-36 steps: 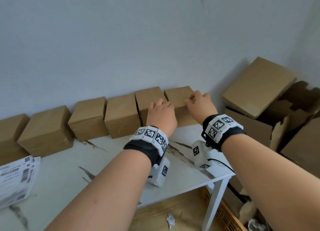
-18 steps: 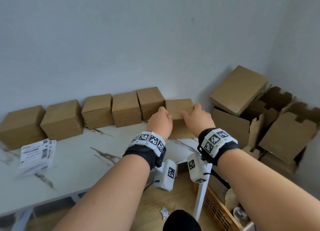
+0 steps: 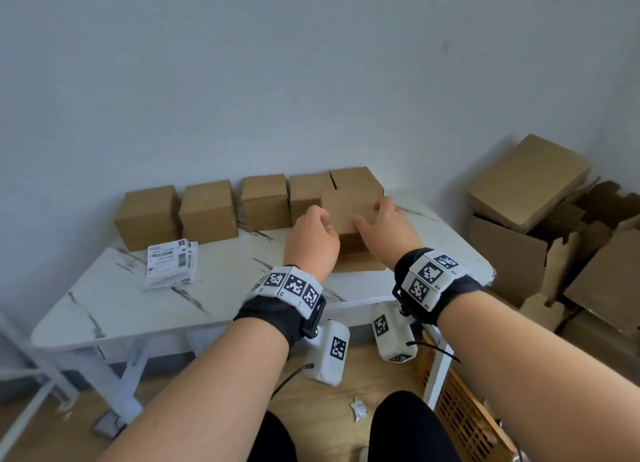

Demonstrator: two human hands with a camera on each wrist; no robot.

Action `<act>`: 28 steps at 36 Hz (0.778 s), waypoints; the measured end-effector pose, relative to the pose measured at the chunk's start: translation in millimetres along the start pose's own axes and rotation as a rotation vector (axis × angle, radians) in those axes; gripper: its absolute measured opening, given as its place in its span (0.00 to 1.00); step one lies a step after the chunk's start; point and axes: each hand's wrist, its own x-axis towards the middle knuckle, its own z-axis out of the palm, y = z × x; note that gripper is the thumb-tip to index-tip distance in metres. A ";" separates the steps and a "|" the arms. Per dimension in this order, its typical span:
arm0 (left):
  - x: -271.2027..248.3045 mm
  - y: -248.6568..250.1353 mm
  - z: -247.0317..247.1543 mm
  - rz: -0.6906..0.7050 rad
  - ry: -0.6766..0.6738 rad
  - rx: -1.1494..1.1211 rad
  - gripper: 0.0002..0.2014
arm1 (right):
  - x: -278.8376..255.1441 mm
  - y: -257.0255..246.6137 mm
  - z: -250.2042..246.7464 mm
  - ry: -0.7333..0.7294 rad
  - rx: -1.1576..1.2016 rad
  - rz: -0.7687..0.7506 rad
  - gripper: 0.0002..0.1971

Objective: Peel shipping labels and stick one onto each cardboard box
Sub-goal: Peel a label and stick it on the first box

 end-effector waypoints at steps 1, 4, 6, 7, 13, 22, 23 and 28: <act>-1.1 -7.0 -6.1 -0.009 0.008 0.009 0.14 | -2.1 -5.9 6.1 -0.024 -0.001 -0.009 0.27; -3.9 -27.1 -22.1 -0.042 0.023 0.036 0.14 | -5.9 -20.7 25.0 -0.082 -0.020 -0.043 0.26; -5.5 -39.2 -29.9 -0.063 0.017 0.051 0.14 | -7.5 -28.6 36.1 -0.111 -0.033 -0.060 0.25; -5.9 -45.0 -32.9 -0.074 0.009 0.057 0.14 | -8.1 -32.0 41.0 -0.124 -0.040 -0.067 0.25; -3.9 -69.0 -44.2 -0.124 -0.070 0.017 0.14 | -5.2 -41.0 58.1 -0.170 -0.093 -0.074 0.25; 3.1 -93.6 -79.5 -0.136 -0.064 0.025 0.17 | -4.5 -74.6 61.6 -0.035 -0.081 -0.299 0.20; 3.3 -98.5 -85.6 -0.150 -0.060 0.031 0.19 | -6.3 -81.9 64.7 -0.031 -0.072 -0.338 0.19; -1.6 -131.5 -117.7 -0.260 -0.014 0.061 0.23 | -17.0 -119.1 92.7 -0.068 -0.036 -0.429 0.15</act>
